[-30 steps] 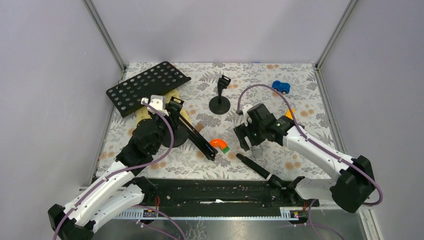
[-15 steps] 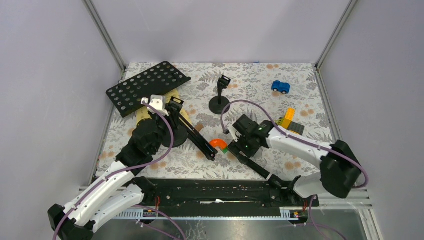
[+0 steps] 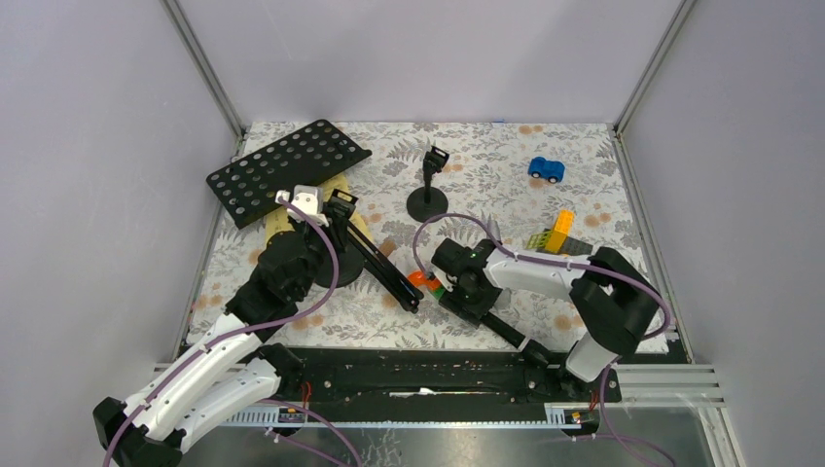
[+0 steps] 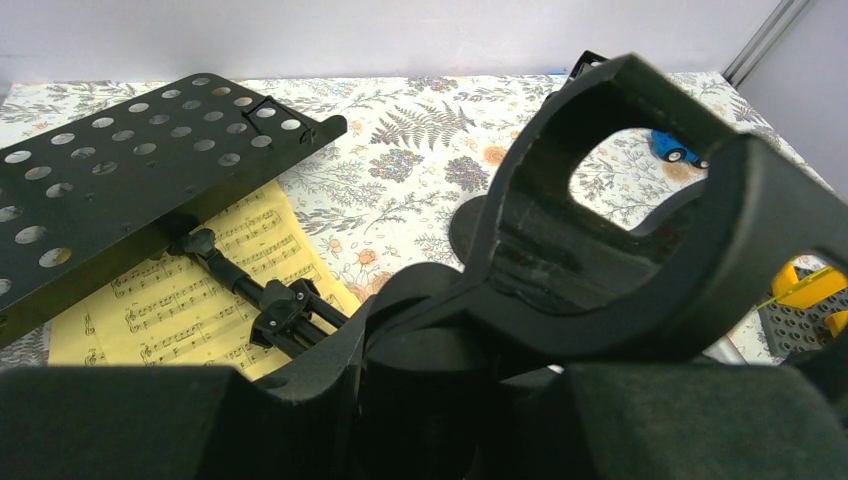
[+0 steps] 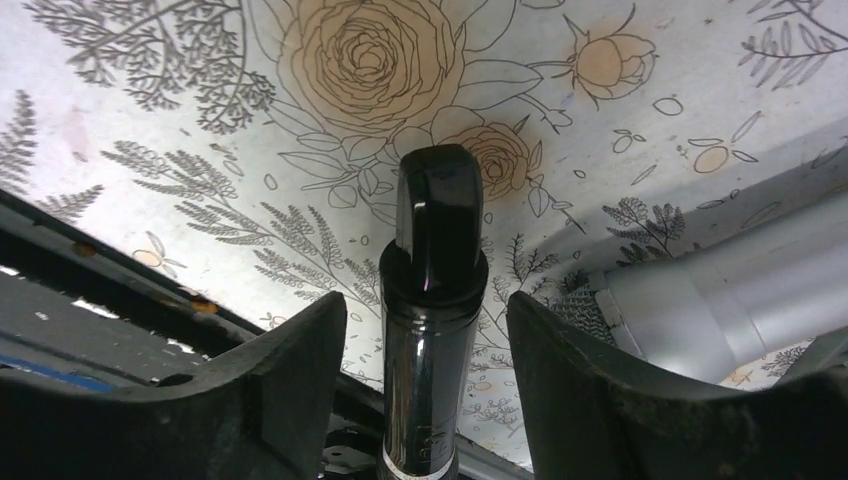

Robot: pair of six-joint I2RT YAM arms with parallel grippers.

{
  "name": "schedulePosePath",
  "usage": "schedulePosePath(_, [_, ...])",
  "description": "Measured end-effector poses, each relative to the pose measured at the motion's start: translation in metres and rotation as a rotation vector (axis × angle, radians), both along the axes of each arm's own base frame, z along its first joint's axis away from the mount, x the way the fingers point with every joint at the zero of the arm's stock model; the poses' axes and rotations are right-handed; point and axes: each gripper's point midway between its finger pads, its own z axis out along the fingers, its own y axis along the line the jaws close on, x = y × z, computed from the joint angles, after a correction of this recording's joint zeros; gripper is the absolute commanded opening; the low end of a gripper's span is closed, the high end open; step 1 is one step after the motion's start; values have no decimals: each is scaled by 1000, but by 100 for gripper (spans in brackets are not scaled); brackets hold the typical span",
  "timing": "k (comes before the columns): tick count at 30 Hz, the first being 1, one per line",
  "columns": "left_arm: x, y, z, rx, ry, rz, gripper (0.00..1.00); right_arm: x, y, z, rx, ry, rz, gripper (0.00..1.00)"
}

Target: Pack up the instrument practice props

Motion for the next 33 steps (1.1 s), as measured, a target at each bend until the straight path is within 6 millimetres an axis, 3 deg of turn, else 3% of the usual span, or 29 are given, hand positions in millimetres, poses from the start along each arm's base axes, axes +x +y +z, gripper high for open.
schedulePosePath(3, [0, 1, 0, 2, 0, 3, 0, -1, -4, -7, -36, 15, 7, 54])
schedulePosePath(6, [0, 1, 0, 3, -1, 5, 0, -2, -6, -12, -57, 32, 17, 39])
schedulePosePath(12, [0, 1, 0, 3, -1, 6, 0, -1, -5, -8, -44, 25, 26, 18])
schedulePosePath(15, [0, 1, 0, 3, -1, 7, 0, -2, 5, 7, 32, 10, 29, 14])
schedulePosePath(21, [0, 1, 0, 2, 0, 6, 0, 13, 50, 79, 306, -98, -13, 9])
schedulePosePath(24, [0, 1, 0, 3, 0, 5, 0, 21, 62, 106, 404, -161, -71, 0])
schedulePosePath(29, [-1, 2, -3, 10, 9, 5, 0, 35, 65, 115, 444, -226, -250, 0])
schedulePosePath(33, [-3, 2, -3, 10, 12, -1, 0, 57, 61, 106, 454, -257, -477, 0])
